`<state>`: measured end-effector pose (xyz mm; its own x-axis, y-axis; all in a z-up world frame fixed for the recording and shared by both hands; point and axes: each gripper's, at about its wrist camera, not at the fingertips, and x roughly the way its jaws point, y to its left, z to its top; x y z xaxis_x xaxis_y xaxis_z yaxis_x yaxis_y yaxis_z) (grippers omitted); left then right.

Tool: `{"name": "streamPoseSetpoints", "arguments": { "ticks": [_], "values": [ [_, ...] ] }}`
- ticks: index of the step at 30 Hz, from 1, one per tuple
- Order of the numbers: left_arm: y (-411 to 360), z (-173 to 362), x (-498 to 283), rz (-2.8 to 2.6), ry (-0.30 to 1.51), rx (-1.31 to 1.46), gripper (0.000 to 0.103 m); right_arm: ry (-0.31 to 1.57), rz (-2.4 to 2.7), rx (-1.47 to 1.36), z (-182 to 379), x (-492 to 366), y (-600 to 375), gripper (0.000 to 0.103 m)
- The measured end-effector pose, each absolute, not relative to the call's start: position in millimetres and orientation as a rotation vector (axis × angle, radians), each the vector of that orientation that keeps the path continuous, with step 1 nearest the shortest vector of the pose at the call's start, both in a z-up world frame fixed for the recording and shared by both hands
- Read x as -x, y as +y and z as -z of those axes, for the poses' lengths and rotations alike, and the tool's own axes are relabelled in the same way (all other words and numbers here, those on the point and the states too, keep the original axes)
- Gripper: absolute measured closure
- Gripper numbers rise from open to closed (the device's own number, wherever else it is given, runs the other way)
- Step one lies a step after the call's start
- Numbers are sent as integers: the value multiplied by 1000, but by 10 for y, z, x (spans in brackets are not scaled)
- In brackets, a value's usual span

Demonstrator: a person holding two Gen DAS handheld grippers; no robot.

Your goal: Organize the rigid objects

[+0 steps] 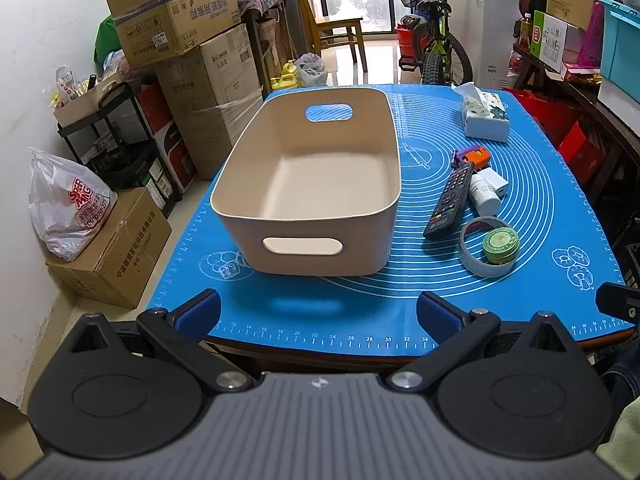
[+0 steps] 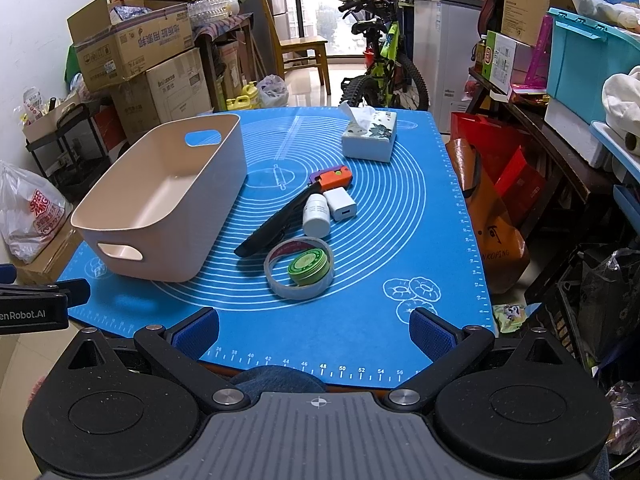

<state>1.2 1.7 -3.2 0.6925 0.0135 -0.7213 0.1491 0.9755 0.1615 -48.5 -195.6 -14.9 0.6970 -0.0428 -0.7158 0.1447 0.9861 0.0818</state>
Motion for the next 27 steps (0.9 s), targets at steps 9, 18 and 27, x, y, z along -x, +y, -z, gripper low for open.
{"name": "streamPoseSetpoints", "arguments": {
  "ticks": [9, 18, 27],
  "values": [
    [14, 27, -13, 77, 804, -213, 0, 794, 106, -136, 141, 481, -1957, 3],
    [13, 24, -31, 73, 800, -224, 0, 798, 100, -137, 185, 471, -1957, 3],
    [84, -2, -169, 67, 784, -252, 0, 795, 89, -122, 166, 378, -1950, 2]
  ]
}}
